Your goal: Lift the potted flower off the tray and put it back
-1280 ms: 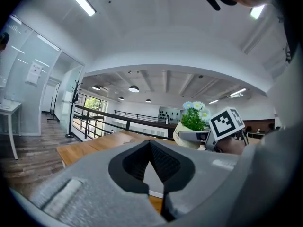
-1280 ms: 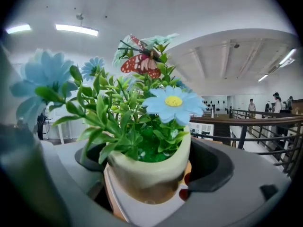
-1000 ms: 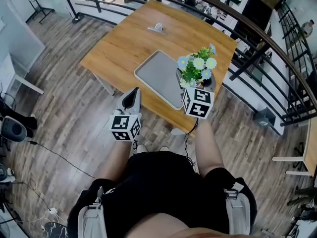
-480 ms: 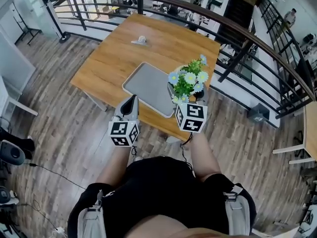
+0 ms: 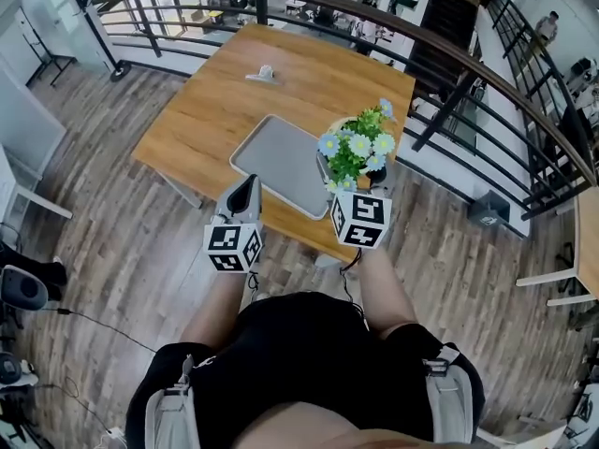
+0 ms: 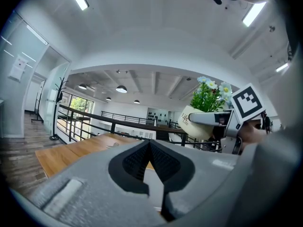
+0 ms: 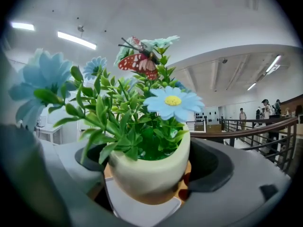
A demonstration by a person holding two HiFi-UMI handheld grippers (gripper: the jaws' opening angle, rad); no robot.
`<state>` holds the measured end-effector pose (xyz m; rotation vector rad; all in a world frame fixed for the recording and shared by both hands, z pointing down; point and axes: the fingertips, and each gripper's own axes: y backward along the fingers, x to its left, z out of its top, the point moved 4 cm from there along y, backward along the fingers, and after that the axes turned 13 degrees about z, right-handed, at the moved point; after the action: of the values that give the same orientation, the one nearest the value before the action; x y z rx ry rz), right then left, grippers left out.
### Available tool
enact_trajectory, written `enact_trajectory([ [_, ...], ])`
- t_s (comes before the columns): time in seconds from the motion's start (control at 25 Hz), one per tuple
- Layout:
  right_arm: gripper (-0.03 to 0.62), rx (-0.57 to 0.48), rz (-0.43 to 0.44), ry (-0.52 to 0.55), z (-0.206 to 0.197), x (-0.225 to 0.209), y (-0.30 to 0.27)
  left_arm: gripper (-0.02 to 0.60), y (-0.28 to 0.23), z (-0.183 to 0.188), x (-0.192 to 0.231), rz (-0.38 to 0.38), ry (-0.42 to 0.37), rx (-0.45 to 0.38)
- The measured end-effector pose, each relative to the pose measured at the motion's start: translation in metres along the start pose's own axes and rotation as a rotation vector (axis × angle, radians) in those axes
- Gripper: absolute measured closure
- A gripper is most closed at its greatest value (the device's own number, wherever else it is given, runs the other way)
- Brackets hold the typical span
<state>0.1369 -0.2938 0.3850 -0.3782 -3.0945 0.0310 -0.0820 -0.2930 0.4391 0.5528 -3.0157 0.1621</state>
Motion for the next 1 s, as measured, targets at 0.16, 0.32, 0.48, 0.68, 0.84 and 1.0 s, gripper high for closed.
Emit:
enact_trajectory([
  [0.16, 0.079, -0.014, 0.014, 0.003, -0.002, 0.0, -0.008, 0.569, -0.001, -0.001, 0.004, 0.008, 0.004, 0.012],
  [0.32, 0.079, -0.021, 0.038, 0.016, -0.008, 0.002, -0.025, 0.569, -0.002, -0.003, 0.012, 0.027, 0.01, 0.02],
  [0.48, 0.079, -0.035, 0.066, -0.005, -0.019, 0.003, -0.043, 0.569, 0.001, -0.003, 0.017, 0.049, 0.01, 0.021],
  [0.68, 0.079, -0.01, 0.099, -0.028, -0.047, 0.006, -0.072, 0.569, 0.006, -0.004, 0.032, 0.093, 0.009, 0.027],
  [0.84, 0.079, 0.044, 0.108, -0.047, -0.084, 0.005, -0.087, 0.569, 0.012, -0.005, 0.041, 0.131, 0.0, 0.026],
  [1.0, 0.079, 0.117, 0.127, -0.061, -0.125, 0.012, -0.095, 0.569, 0.023, -0.007, 0.052, 0.171, 0.0, 0.033],
])
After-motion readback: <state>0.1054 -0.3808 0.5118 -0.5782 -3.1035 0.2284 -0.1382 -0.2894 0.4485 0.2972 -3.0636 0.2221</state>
